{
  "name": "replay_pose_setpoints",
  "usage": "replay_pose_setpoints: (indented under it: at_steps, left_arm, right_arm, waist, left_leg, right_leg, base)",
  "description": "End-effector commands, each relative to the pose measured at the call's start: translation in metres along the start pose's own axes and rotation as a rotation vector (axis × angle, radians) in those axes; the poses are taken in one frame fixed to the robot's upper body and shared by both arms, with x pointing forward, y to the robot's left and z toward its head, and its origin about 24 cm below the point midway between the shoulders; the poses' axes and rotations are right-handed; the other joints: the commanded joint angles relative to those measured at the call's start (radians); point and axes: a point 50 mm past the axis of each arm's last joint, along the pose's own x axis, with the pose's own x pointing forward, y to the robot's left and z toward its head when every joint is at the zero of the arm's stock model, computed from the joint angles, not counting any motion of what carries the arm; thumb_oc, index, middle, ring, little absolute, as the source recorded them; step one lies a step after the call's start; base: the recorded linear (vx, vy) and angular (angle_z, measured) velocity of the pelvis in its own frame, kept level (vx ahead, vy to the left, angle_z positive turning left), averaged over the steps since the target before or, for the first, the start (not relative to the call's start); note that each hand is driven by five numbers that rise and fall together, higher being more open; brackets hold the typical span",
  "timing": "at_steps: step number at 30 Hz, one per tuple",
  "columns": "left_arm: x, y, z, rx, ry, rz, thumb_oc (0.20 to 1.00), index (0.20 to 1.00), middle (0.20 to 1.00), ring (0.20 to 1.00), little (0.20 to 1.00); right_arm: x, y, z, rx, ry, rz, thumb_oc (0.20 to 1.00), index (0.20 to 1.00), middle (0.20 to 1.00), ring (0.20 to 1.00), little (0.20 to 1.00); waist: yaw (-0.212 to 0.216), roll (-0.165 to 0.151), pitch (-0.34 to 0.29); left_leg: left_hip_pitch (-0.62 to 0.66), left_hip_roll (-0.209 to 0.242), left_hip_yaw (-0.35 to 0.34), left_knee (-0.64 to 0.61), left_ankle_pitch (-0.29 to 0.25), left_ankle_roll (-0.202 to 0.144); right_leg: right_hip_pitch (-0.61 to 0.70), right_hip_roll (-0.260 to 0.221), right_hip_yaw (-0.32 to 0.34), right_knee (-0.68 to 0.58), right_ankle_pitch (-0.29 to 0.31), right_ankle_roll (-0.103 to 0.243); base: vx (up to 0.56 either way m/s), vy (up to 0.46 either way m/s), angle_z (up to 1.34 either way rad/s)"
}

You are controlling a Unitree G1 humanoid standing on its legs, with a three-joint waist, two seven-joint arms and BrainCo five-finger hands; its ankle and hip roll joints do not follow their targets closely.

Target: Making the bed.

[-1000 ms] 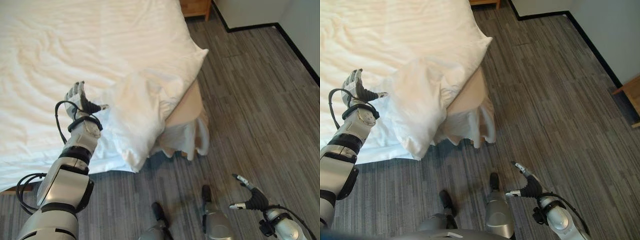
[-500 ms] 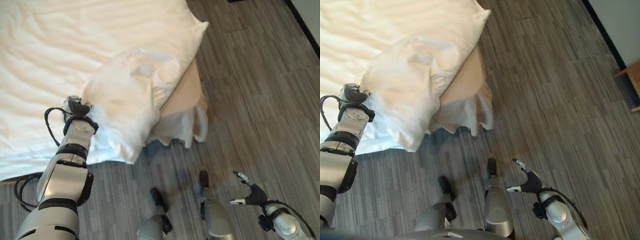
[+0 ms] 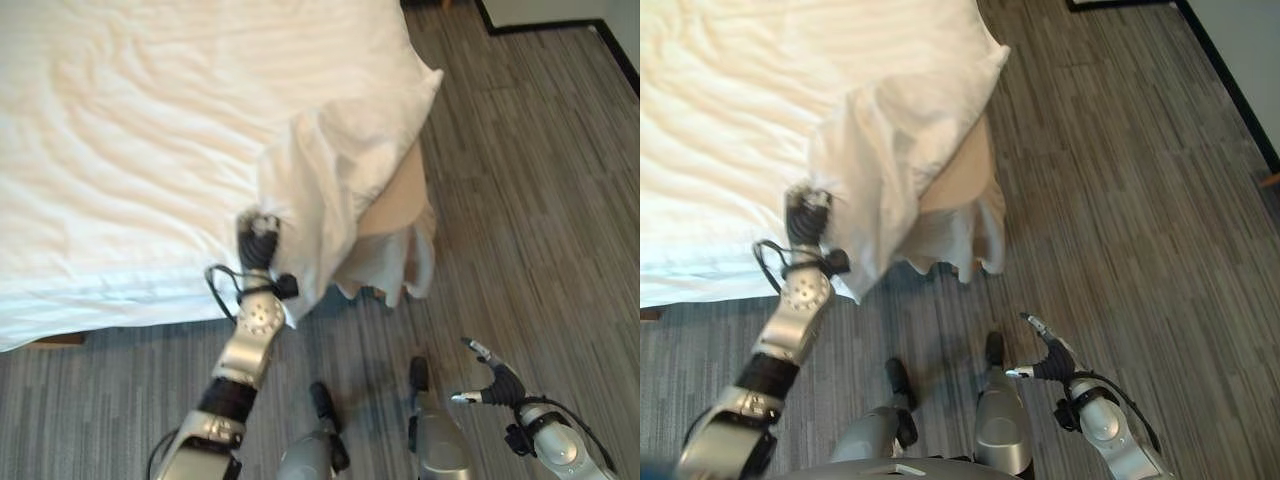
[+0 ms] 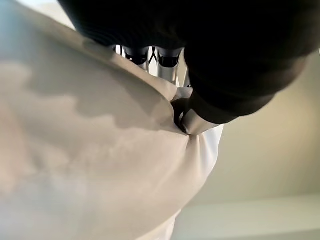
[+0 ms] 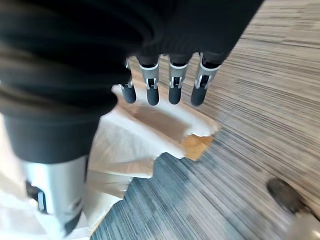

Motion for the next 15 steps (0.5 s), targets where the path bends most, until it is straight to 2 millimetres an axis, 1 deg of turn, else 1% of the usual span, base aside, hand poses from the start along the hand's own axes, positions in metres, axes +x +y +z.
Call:
replay_pose_setpoints:
  at_steps: [1, 2, 3, 5, 10, 11, 12, 13, 14, 15]
  left_arm:
    - [-0.009, -0.026, 0.016, -0.107, -0.090, -0.235, 0.200, 0.200, 0.200, 0.200, 0.200]
    - [-0.018, -0.036, 0.013, -0.151, -0.061, -0.304, 0.200, 0.200, 0.200, 0.200, 0.200]
    - [-0.033, -0.057, 0.006, -0.212, 0.003, -0.426, 0.200, 0.200, 0.200, 0.200, 0.200]
    - [-0.044, -0.083, 0.005, -0.253, 0.039, -0.554, 0.200, 0.200, 0.200, 0.200, 0.200]
    - [-0.070, -0.153, 0.022, -0.240, 0.011, -0.867, 0.200, 0.200, 0.200, 0.200, 0.200]
    - [-0.080, -0.175, 0.029, -0.230, -0.011, -0.958, 0.200, 0.200, 0.200, 0.200, 0.200]
    - [-0.086, -0.183, 0.031, -0.232, -0.011, -0.996, 0.388, 0.388, 0.388, 0.388, 0.388]
    - [-0.092, -0.191, 0.032, -0.232, -0.006, -1.036, 0.812, 0.812, 0.812, 0.812, 0.812]
    - [-0.097, -0.198, 0.033, -0.231, -0.002, -1.065, 1.000, 1.000, 1.000, 1.000, 1.000]
    - [-0.104, -0.206, 0.032, -0.234, 0.013, -1.103, 1.000, 1.000, 1.000, 1.000, 1.000]
  right_arm:
    - [-0.002, 0.009, 0.002, 0.026, -0.009, -0.010, 1.000, 1.000, 1.000, 1.000, 1.000]
    - [-0.001, 0.011, 0.002, 0.032, -0.001, -0.006, 1.000, 1.000, 1.000, 1.000, 1.000]
    - [0.001, 0.016, 0.000, 0.042, 0.014, 0.001, 1.000, 1.000, 1.000, 1.000, 1.000]
    - [0.002, 0.021, -0.006, 0.039, 0.043, 0.016, 1.000, 1.000, 1.000, 1.000, 1.000]
    - [0.003, 0.030, -0.018, 0.023, 0.111, 0.032, 1.000, 1.000, 1.000, 1.000, 1.000]
    - [0.004, 0.028, -0.020, 0.002, 0.122, 0.024, 1.000, 1.000, 1.000, 1.000, 1.000]
    - [0.005, 0.025, -0.021, -0.006, 0.128, 0.014, 1.000, 1.000, 1.000, 1.000, 1.000]
    - [0.005, 0.023, -0.022, -0.013, 0.133, 0.000, 1.000, 1.000, 1.000, 1.000, 1.000]
    - [0.005, 0.020, -0.024, -0.024, 0.142, -0.014, 1.000, 1.000, 1.000, 1.000, 1.000]
    - [0.006, 0.016, -0.027, -0.041, 0.160, -0.032, 1.000, 1.000, 1.000, 1.000, 1.000]
  waist:
    - [0.002, -0.016, -0.080]
    - [0.001, -0.014, -0.085]
    - [-0.006, -0.011, -0.091]
    - [-0.012, -0.009, -0.099]
    - [-0.058, -0.001, -0.105]
    - [-0.078, 0.006, -0.103]
    - [-0.088, 0.010, -0.102]
    - [-0.099, 0.014, -0.101]
    - [-0.110, 0.018, -0.100]
    - [-0.123, 0.022, -0.098]
  left_leg:
    - [0.048, 0.009, -0.011, 0.013, -0.031, -0.027]
    - [0.058, 0.010, -0.011, 0.013, -0.033, -0.026]
    - [0.078, 0.011, -0.013, 0.013, -0.040, -0.024]
    - [0.082, 0.012, -0.011, 0.013, -0.038, -0.022]
    - [0.101, 0.013, -0.004, 0.013, -0.045, -0.021]
    - [0.106, 0.012, 0.000, 0.013, -0.050, -0.020]
    - [0.108, 0.011, 0.004, 0.013, -0.052, -0.020]
    - [0.110, 0.010, 0.008, 0.013, -0.055, -0.019]
    - [0.114, 0.010, 0.015, 0.013, -0.058, -0.019]
    - [0.117, 0.009, 0.021, 0.013, -0.061, -0.018]
  right_leg:
    - [0.088, -0.054, 0.029, 0.038, -0.105, 0.045]
    - [0.096, -0.053, 0.030, 0.037, -0.108, 0.044]
    - [0.112, -0.051, 0.032, 0.038, -0.119, 0.042]
    - [0.115, -0.046, 0.038, 0.039, -0.120, 0.038]
    - [0.115, -0.041, 0.055, 0.050, -0.131, 0.035]
    - [0.110, -0.041, 0.066, 0.054, -0.133, 0.034]
    - [0.107, -0.040, 0.073, 0.055, -0.132, 0.034]
    - [0.103, -0.040, 0.080, 0.054, -0.132, 0.034]
    - [0.100, -0.040, 0.087, 0.054, -0.132, 0.034]
    - [0.095, -0.039, 0.097, 0.054, -0.131, 0.033]
  base:
    - [0.05, -0.048, 0.01]
    - [0.09, -0.080, -0.01]
    - [0.05, -0.081, -0.02]
    - [0.03, -0.062, -0.04]
    - [0.02, -0.040, -0.03]
    - [0.01, -0.021, -0.08]
    - [0.01, -0.001, -0.15]
    - [0.00, 0.017, -0.19]
    - [0.00, 0.028, -0.23]
    - [-0.01, 0.032, -0.19]
